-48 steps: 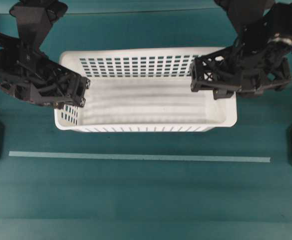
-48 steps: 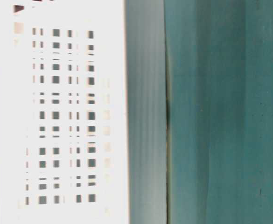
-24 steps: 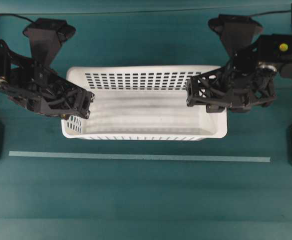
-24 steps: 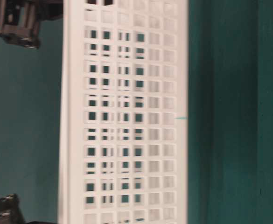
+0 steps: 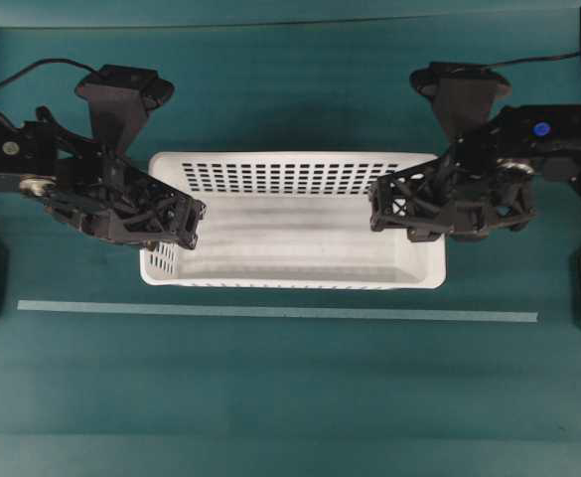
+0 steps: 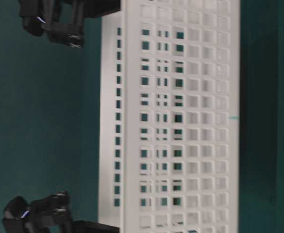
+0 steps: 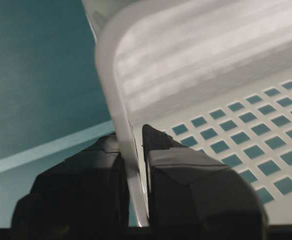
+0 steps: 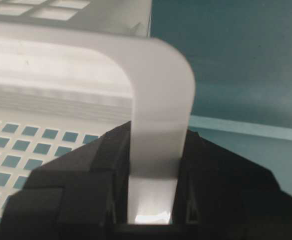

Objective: Lift the white basket with both hands.
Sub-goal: 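Lower the held basket forward back onto the table, then open both grippers to release the basket rims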

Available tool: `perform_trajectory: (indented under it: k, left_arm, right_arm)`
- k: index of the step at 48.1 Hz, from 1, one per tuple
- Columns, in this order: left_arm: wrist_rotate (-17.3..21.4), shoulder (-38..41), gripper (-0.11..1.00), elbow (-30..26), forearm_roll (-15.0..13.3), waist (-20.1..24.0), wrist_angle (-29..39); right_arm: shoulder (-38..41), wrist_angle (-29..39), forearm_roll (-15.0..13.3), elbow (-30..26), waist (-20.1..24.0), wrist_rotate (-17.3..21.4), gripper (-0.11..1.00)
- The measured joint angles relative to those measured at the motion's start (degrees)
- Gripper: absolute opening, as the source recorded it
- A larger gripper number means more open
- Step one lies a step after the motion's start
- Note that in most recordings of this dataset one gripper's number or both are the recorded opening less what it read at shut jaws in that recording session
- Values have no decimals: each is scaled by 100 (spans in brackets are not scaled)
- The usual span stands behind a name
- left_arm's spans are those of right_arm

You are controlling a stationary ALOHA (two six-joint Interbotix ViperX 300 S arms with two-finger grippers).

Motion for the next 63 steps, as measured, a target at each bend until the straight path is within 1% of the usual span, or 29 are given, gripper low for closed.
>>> perform_trajectory:
  k: [7,19,26,41,63]
  left_arm:
    - [9,141,4,44,0,0,-105]
    - [-26,290,4,167,0,-9,-378]
    - [-272,299,4,290,0,-44,-475]
    - [-571,308,3,571,0,-149,-914]
    - [-589,422,3,642,0,-141,-1204]
  right_arm:
    - [193,-88,0,9,105,149,21]
    - [281,-308,0,123,158,211,21]
    - [316,-404,0,185,176,211,21]
    - [439,-642,0,316,237,202,21]
    - [466,-677,0,387,237,211,21]
